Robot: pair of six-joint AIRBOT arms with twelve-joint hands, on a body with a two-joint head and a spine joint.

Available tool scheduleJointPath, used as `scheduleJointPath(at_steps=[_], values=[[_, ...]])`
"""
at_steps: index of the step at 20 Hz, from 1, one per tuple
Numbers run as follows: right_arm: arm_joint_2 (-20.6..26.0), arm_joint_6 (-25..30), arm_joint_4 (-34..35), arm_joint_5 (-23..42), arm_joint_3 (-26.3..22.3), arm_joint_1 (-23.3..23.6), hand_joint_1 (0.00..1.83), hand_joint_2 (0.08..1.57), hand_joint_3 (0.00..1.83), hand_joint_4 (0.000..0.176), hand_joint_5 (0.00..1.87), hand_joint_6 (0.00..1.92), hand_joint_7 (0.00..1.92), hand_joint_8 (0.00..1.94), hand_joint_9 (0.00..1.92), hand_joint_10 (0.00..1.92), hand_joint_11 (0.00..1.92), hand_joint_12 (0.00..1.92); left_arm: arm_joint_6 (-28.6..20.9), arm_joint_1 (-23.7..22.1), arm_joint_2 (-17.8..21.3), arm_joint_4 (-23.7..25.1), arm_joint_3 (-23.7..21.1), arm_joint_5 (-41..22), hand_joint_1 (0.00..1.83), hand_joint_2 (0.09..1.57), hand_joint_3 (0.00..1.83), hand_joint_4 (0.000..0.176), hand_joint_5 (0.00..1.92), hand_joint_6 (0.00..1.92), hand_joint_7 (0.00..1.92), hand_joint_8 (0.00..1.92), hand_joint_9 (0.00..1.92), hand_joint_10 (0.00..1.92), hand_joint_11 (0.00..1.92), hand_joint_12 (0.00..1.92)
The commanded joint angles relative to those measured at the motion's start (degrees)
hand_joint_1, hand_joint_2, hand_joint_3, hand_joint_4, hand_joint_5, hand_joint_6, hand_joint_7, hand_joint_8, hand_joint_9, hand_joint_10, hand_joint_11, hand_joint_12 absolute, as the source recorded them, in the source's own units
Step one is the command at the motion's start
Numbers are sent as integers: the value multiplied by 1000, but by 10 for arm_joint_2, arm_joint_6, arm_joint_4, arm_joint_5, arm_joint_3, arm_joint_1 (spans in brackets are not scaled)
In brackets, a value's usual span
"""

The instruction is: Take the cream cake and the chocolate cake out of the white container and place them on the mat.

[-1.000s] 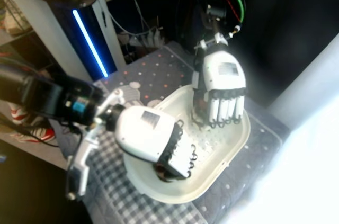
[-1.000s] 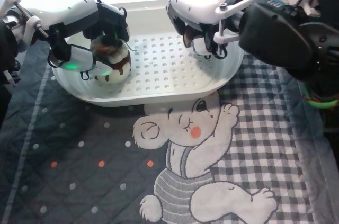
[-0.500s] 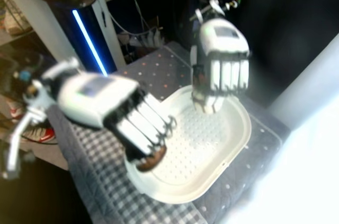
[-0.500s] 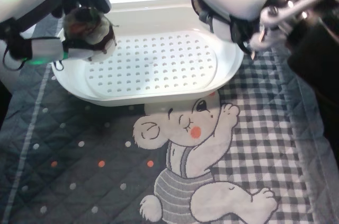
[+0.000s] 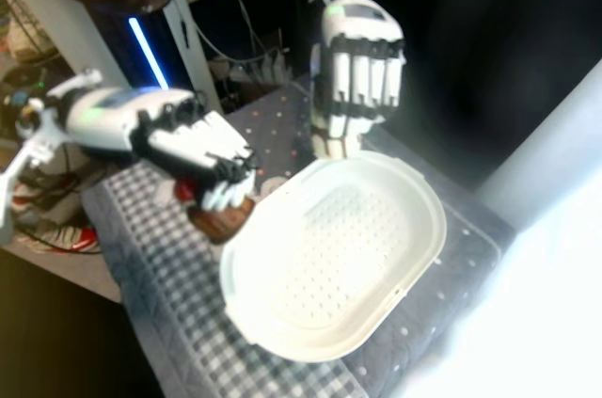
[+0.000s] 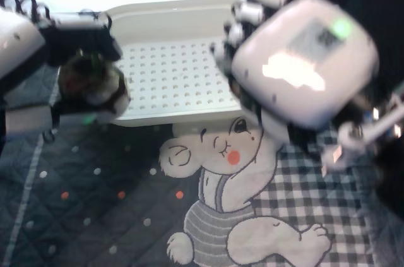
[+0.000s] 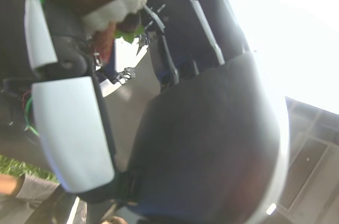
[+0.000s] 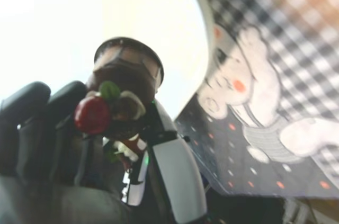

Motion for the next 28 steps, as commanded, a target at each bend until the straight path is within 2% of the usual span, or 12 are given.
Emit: scheduleJointPath(at_steps=[1, 5, 6, 11, 13, 14, 15, 17, 18, 21, 25, 28], values=[[6, -2, -14, 90, -8, -4, 1284, 1070, 1, 0, 1135, 568, 1051, 1100, 581, 1246, 310, 1687, -8, 1, 2, 16, -8, -73, 1342, 1213, 1, 0, 645, 1333, 765, 1219, 859, 1404, 757, 1325], [8, 58, 0, 94, -30, -54, 1276, 1111, 4, 0, 1037, 665, 978, 1268, 578, 1382, 323, 1758, -79, 70, 0, 15, -37, -77, 1327, 1226, 0, 0, 616, 1309, 758, 1270, 875, 1468, 713, 1505], [5, 76, 0, 94, -34, -67, 1332, 1209, 0, 0, 865, 935, 883, 1416, 531, 1548, 285, 1828, -106, 88, -3, 12, -38, -77, 1323, 1230, 1, 0, 606, 1328, 749, 1282, 866, 1472, 697, 1494], [4, 114, 15, 84, -56, -131, 1360, 1185, 0, 0, 849, 1017, 970, 1183, 594, 1577, 414, 1793, -225, 172, -39, 1, -28, -76, 1330, 1244, 0, 0, 587, 1351, 734, 1344, 785, 1505, 693, 1454], [1, 120, 17, 70, -58, -136, 1271, 1166, 0, 0, 849, 1027, 953, 1256, 663, 1514, 479, 1773, -257, 189, -55, -1, -19, -77, 1170, 1250, 1, 0, 608, 1394, 846, 1327, 768, 1005, 620, 1473], [0, 136, 16, 65, -55, -137, 1155, 1180, 0, 0, 836, 1170, 767, 1038, 602, 1291, 378, 1681, -275, 200, -65, -8, -11, -79, 867, 1151, 0, 0, 566, 806, 705, 866, 656, 929, 439, 1533], [0, 153, 15, 64, -53, -140, 1123, 1117, 0, 0, 667, 812, 686, 897, 570, 1127, 314, 1590, -285, 206, -71, -13, -7, -83, 740, 1083, 0, 3, 606, 472, 702, 605, 597, 898, 357, 1528], [0, 179, 13, 63, -48, -148, 864, 1066, 0, 0, 557, 420, 563, 584, 488, 887, 276, 1451, -289, 215, -77, -24, -4, -90, 595, 930, 2, 56, 582, 140, 643, 241, 453, 691, 142, 1460], [0, 184, 13, 63, -47, -150, 772, 1052, 0, 0, 538, 297, 529, 479, 430, 855, 227, 1447, -289, 216, -79, -28, -2, -89, 575, 903, 1, 64, 561, 72, 621, 135, 421, 599, 88, 1424], [-1, 187, 14, 63, -47, -153, 684, 941, 0, 0, 490, 83, 456, 296, 314, 747, 56, 1453, -289, 220, -81, -37, -1, -95, 536, 808, 0, 157, 465, 6, 499, 7, 322, 393, 0, 1477], [3, 187, 20, 67, -48, -156, 461, 995, 13, 0, 487, 48, 475, 271, 300, 793, 45, 1525, -303, 239, -80, -49, -4, -131, 322, 873, 0, 99, 537, 15, 668, 41, 446, 702, 164, 1484], [8, 187, 22, 88, -50, -158, 131, 1150, 25, 0, 408, 659, 494, 998, 459, 1225, 253, 1684, -309, 265, -71, -74, -12, -196, 214, 1109, 14, 41, 726, 58, 879, 131, 607, 855, 374, 1361]])
